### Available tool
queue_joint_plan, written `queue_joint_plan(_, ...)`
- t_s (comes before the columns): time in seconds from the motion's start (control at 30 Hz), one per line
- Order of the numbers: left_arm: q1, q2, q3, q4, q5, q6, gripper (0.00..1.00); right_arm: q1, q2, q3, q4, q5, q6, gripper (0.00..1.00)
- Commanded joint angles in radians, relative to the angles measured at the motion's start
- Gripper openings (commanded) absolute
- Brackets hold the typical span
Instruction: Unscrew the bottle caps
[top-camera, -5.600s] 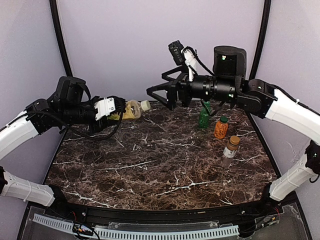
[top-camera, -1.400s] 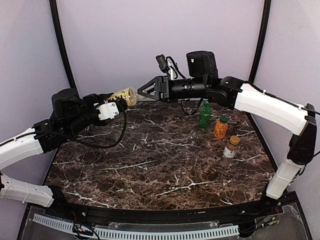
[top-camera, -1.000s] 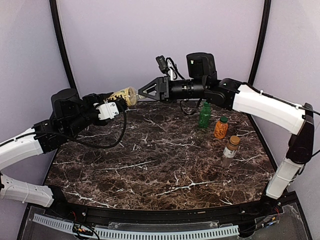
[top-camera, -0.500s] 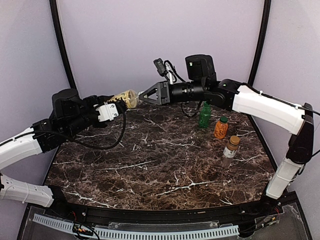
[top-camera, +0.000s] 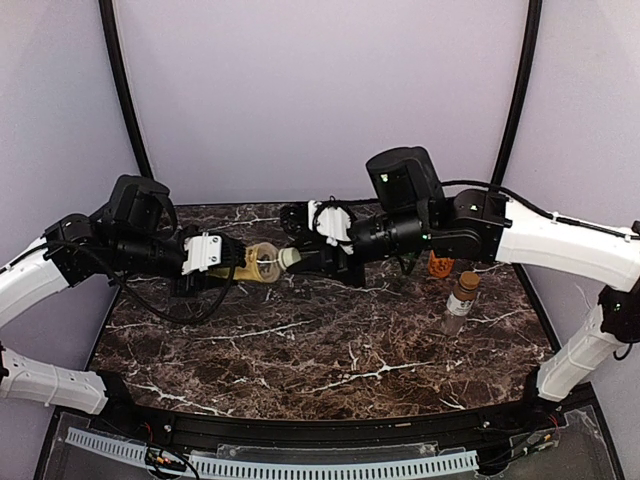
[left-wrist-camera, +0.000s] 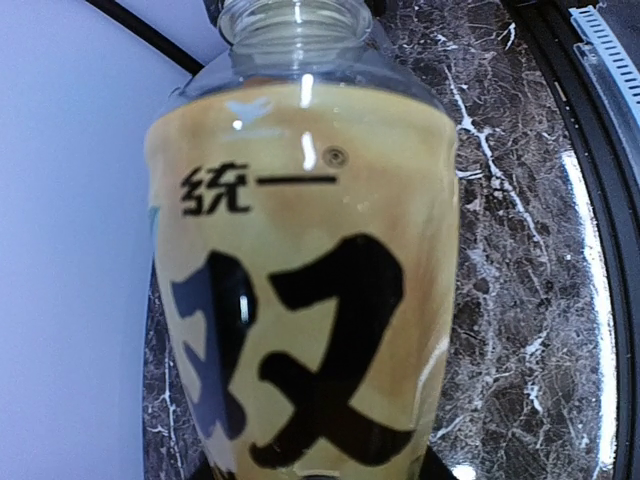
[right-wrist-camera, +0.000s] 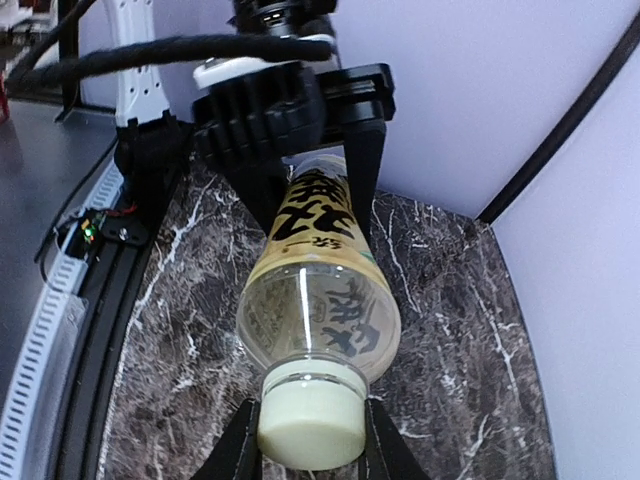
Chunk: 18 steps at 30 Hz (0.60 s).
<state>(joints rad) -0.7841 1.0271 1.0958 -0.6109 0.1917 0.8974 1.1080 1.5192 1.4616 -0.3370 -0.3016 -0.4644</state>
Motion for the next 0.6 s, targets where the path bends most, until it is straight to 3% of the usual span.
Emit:
queue_joint_plan(0.0,-0.016,0.029,0.017,-0.141,0.142,-0.013,0.29,0.081,-0.034,-0.033,0.099,-0.02,-0.389,0.0)
queue_joint_plan(0.57,-0.016,0.023,0.017,-0.114,0.121,-0.019,0.29,0.102,-0.025,-0.042,0.07,0.121,-0.483,0.0)
